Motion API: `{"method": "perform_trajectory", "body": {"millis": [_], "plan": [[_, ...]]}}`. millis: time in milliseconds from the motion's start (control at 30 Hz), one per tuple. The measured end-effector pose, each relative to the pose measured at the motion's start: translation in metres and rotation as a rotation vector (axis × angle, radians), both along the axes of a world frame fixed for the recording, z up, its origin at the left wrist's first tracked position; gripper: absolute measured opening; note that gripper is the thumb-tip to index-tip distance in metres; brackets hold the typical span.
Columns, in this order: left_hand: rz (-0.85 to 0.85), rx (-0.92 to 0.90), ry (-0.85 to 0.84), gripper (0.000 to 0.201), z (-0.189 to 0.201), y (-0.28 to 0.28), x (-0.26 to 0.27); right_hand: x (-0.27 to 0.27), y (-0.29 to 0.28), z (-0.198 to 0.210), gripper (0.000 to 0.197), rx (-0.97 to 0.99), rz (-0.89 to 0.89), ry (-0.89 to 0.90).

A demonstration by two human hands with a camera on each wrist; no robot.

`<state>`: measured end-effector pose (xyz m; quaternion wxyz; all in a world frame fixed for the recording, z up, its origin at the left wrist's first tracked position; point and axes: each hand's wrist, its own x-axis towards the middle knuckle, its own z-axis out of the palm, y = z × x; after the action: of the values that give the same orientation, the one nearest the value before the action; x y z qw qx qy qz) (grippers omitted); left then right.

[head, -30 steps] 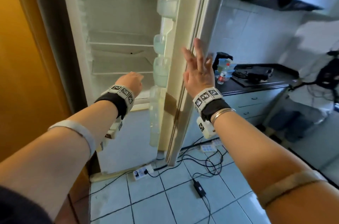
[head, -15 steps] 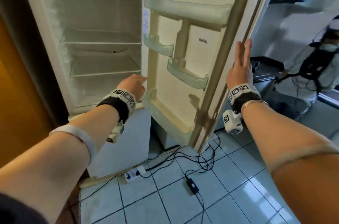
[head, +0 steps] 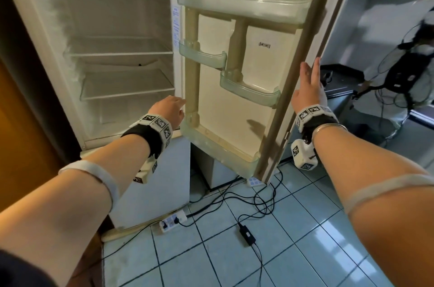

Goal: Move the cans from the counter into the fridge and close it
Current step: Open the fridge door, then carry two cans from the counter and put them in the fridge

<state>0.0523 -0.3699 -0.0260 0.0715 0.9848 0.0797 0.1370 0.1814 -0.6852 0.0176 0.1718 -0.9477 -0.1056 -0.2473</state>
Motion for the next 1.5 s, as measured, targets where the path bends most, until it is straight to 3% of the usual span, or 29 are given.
{"method": "perform_trajectory", "body": {"millis": [167,400,633,800,1033,1233,1500], "plan": [[0.013,-0.001,0.009,0.045,-0.001,0.003,-0.009,-0.009,0.015,-0.014,0.068,-0.035,-0.03,0.007],[0.042,-0.028,0.014,0.046,-0.002,0.015,-0.03,-0.037,0.075,-0.029,0.046,-0.044,0.169,-0.04],[0.037,-0.045,0.047,0.045,-0.017,0.021,-0.055,-0.063,0.128,-0.051,0.04,-0.09,0.284,0.094],[-0.03,-0.073,0.078,0.045,-0.042,-0.007,-0.055,-0.084,0.123,-0.082,0.04,-0.077,0.293,0.153],[-0.219,-0.114,0.202,0.045,-0.086,-0.099,-0.031,-0.102,0.038,-0.138,0.034,-0.086,0.171,0.259],[-0.427,-0.133,0.29,0.045,-0.116,-0.216,0.012,-0.105,-0.084,-0.17,0.035,-0.057,-0.03,0.331],[-0.731,-0.085,0.28,0.044,-0.139,-0.384,0.055,-0.126,-0.242,-0.196,0.037,0.004,-0.326,0.376]]}}
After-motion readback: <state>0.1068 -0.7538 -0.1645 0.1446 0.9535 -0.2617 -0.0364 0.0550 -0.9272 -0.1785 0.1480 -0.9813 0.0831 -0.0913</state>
